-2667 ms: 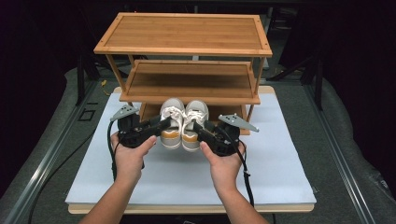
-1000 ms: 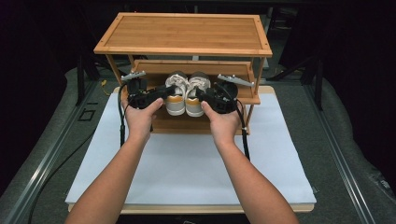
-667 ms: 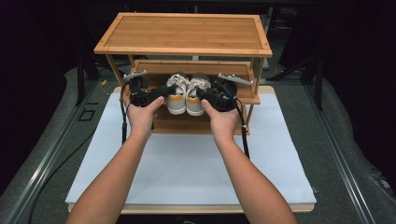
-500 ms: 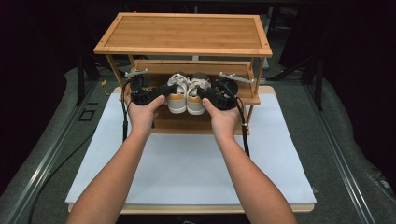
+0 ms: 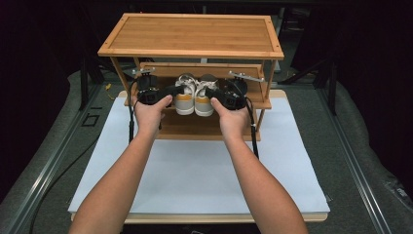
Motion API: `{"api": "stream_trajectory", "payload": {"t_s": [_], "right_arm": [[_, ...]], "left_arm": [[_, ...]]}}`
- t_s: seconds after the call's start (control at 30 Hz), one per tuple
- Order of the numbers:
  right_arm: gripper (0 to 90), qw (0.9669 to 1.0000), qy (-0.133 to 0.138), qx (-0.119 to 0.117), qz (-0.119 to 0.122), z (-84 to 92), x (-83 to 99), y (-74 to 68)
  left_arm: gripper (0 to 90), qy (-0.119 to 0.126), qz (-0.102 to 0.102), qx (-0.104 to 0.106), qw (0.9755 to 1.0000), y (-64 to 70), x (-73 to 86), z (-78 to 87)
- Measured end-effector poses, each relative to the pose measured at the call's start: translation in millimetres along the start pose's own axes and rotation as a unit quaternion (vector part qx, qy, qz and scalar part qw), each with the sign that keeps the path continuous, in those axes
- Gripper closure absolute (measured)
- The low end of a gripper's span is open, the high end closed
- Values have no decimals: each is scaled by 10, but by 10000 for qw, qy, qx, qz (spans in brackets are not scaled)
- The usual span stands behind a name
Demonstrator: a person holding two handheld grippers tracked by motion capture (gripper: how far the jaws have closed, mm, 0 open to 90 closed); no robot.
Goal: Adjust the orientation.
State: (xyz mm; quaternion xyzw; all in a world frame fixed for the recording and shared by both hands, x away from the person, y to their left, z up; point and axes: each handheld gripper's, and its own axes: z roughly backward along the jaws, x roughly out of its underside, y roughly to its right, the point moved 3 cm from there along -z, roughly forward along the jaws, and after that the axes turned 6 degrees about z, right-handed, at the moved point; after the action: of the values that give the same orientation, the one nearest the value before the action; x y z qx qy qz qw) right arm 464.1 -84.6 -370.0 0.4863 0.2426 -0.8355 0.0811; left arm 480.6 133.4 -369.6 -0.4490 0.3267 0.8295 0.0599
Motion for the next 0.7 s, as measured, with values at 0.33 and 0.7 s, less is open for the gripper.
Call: {"api": "stream_trajectory", "payload": {"t_s": [0.33,0.7], "right_arm": [[519,9999,-39,-33,92,-17,-41,4],[517,9997,109,-183,78,76,-125,-20]], "left_arm": [[494,84,-11,25,10000,23,-68,18],[495,134,-122,89,9998,84,-103,86]]}}
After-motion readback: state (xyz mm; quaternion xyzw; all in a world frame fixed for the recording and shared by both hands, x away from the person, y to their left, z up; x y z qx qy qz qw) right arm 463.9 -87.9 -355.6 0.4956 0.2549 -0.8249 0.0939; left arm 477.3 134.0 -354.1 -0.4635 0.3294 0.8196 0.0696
